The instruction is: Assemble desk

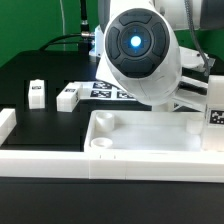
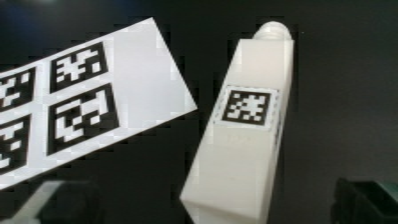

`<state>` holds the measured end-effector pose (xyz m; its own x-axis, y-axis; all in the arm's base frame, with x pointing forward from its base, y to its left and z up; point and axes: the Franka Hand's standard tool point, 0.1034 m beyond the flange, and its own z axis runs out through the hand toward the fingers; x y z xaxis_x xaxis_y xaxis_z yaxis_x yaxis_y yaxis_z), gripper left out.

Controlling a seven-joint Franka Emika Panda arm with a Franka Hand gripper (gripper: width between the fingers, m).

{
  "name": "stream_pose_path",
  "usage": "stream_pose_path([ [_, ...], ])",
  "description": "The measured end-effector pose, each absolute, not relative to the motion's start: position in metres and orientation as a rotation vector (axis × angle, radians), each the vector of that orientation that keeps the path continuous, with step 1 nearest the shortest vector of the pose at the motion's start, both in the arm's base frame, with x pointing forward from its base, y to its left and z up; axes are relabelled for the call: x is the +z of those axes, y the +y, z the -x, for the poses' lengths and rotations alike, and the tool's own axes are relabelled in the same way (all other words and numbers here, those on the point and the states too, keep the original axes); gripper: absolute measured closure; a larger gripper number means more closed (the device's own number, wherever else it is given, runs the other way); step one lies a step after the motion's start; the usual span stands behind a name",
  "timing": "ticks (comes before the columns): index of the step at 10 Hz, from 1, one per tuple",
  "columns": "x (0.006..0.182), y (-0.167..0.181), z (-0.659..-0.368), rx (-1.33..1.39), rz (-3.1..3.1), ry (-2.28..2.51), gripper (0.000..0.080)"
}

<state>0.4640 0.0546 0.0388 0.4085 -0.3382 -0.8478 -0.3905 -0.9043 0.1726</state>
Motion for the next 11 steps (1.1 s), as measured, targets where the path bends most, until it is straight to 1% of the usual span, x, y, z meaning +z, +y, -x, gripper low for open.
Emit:
stream_pose_path([
  [5,0.025,0.052,-0.463,1.507,2.609,0.688,0.0151],
  [11,0.024,0.051,-0.461,1.515,2.6,0.687,0.0151],
])
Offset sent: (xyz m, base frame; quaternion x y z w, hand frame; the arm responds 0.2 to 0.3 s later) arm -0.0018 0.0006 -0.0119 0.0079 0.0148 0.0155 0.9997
